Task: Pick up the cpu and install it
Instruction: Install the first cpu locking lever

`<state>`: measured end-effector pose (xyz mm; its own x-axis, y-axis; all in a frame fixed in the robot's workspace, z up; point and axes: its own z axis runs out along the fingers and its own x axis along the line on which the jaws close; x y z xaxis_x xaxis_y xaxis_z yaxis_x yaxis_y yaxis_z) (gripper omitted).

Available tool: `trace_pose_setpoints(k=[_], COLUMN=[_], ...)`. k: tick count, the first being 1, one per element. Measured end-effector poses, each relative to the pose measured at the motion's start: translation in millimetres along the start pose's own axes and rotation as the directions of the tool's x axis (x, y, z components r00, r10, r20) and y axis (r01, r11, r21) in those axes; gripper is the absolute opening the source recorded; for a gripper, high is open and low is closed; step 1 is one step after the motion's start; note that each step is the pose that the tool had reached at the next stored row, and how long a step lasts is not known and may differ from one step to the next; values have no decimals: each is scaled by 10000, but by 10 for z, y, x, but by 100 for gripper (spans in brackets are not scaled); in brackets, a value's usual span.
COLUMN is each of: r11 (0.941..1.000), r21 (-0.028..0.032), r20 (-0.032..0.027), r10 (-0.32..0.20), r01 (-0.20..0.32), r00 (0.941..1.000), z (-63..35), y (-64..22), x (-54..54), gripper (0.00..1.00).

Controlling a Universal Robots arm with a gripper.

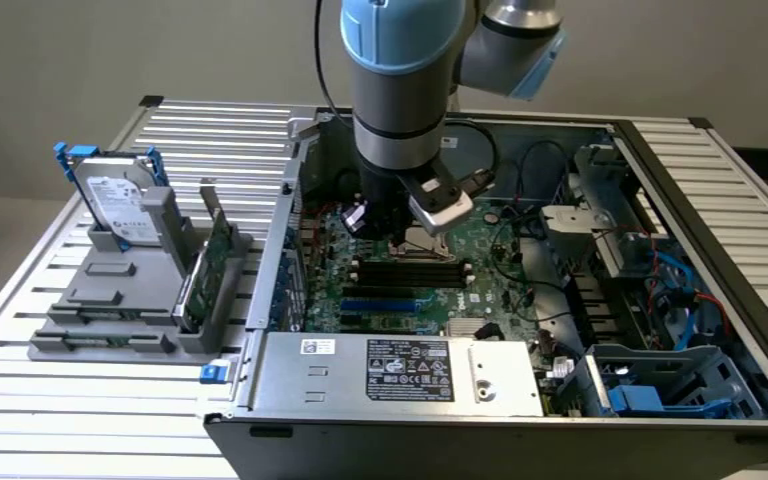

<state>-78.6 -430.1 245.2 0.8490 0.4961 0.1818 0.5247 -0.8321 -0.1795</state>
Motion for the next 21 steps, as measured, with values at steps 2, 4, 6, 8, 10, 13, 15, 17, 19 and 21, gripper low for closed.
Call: trace_pose_setpoints(k=[2,4,6,8,10,13,15,17,19,21], r11=[10000,10000,9999,9998,9997,9990,9981,9972,9958,9943], r21=[26,36,33,33,30,-4,-30,-52,-72,-85], r20=[-19,-35,-54,-74,-95,-135,-160,-180,-196,-197], r10=[12,46,117,187,261,458,607,751,907,1059], r01=[-12,-46,-117,-186,-261,-458,-608,-752,-909,-1061], r00=[10000,10000,9999,9998,9996,9989,9980,9970,9957,9942], z=[8,20,35,48,63,86,102,114,127,138], y=[0,0,0,-1,-6,-10,-15,-19,-22,-26], x=[-4,-10,-17,-22,-27,-36,-42,-48,-53,-58], gripper=[11,11,11,11,11,11,11,11,11,11])
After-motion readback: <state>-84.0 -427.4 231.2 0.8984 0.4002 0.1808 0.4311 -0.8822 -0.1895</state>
